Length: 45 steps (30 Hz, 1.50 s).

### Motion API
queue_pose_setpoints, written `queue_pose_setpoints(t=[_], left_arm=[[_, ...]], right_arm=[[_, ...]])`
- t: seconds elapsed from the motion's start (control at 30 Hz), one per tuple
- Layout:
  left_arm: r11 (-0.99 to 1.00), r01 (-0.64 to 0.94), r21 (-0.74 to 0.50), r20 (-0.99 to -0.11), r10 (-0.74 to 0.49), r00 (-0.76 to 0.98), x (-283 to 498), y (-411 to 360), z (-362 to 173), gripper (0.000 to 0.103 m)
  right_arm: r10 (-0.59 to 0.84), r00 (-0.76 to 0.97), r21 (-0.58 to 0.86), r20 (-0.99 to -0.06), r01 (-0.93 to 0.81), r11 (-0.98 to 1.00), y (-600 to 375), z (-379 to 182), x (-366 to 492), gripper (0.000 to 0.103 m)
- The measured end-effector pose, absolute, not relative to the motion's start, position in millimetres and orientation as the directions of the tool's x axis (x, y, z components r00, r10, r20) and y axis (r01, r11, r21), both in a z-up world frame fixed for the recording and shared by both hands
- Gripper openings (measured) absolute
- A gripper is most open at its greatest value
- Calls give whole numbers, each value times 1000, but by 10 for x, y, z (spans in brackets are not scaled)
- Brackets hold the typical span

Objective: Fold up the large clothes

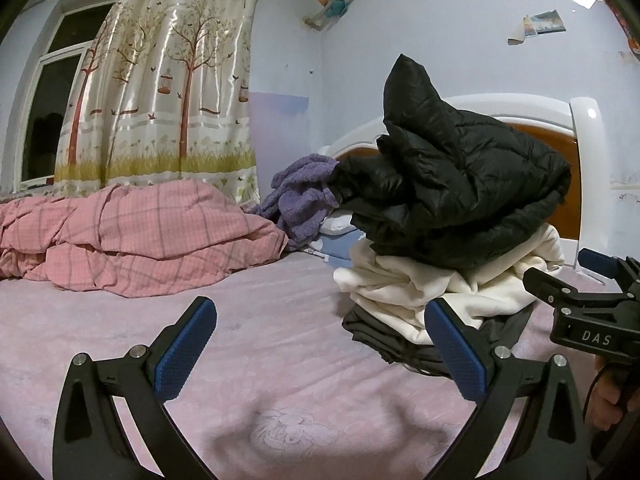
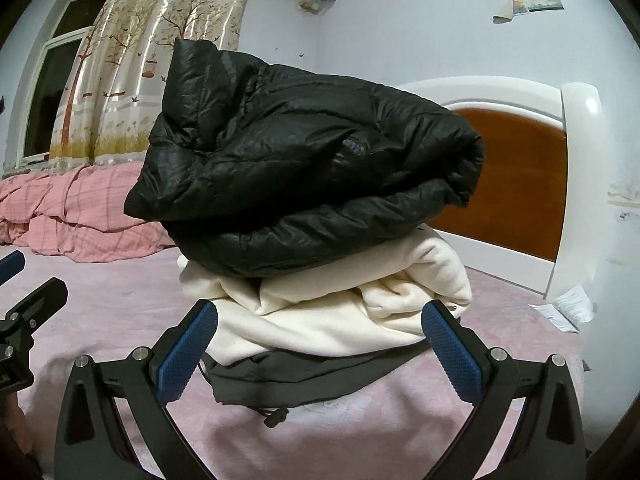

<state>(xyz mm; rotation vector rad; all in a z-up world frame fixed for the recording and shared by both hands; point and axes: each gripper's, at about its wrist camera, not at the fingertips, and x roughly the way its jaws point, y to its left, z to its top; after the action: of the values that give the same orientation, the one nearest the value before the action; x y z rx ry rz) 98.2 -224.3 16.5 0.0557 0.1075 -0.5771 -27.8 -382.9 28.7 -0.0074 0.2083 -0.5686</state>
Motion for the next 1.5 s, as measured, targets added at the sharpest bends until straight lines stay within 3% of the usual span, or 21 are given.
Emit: queue_pose_setpoints(t=[1.5], left_arm=[[840, 539, 59, -93, -533, 841, 868, -2111, 175, 103]], right_arm=[[-538, 816, -60, -209, 539, 840, -3830, 283, -278, 102]])
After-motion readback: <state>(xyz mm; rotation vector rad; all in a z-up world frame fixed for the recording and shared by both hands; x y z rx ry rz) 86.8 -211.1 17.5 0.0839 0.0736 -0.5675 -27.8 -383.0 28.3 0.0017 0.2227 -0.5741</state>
